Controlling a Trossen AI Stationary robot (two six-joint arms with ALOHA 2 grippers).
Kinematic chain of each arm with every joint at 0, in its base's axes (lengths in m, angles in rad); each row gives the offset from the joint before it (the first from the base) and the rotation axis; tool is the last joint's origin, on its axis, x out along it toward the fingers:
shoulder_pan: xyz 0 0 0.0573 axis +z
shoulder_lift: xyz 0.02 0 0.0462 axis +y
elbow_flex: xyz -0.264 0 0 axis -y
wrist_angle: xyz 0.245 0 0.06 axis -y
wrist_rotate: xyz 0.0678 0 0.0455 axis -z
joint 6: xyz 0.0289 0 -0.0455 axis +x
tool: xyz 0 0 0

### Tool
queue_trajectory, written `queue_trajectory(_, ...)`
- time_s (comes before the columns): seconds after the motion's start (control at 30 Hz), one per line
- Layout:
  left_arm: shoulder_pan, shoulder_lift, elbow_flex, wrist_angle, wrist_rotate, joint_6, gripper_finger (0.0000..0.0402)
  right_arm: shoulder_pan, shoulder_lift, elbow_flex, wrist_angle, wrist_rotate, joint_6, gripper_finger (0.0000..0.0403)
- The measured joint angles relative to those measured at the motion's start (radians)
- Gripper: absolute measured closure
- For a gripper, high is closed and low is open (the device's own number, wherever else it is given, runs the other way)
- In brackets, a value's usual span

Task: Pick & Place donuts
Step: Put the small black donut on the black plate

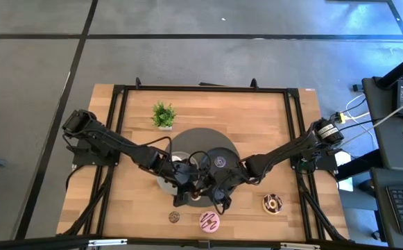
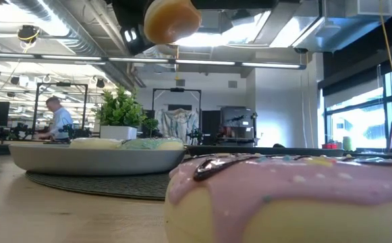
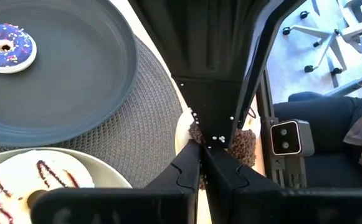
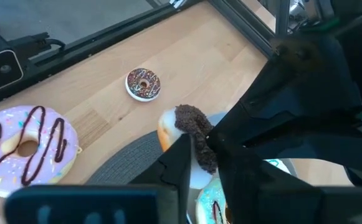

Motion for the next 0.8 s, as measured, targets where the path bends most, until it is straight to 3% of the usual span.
queue_trajectory(0.27, 0.0, 0.0, 0.0, 0.003, -0.001, -0.016, 0.039, 0.0, 0.0, 0.0, 0.0, 0.004, 0.003, 0.0393)
queue_trajectory(0.5, 0.0, 0.0, 0.0, 0.005, -0.007, 0.008, 0.0366, 0.003, 0.0, -0.001, -0.007, 0.005, 0.011, 0.0386)
queue_trajectory(0.8, 0.0, -0.05, 0.002, -0.093, -0.057, 0.021, 0.0294, 0.011, -0.004, -0.003, -0.047, 0.031, 0.079, 0.0396)
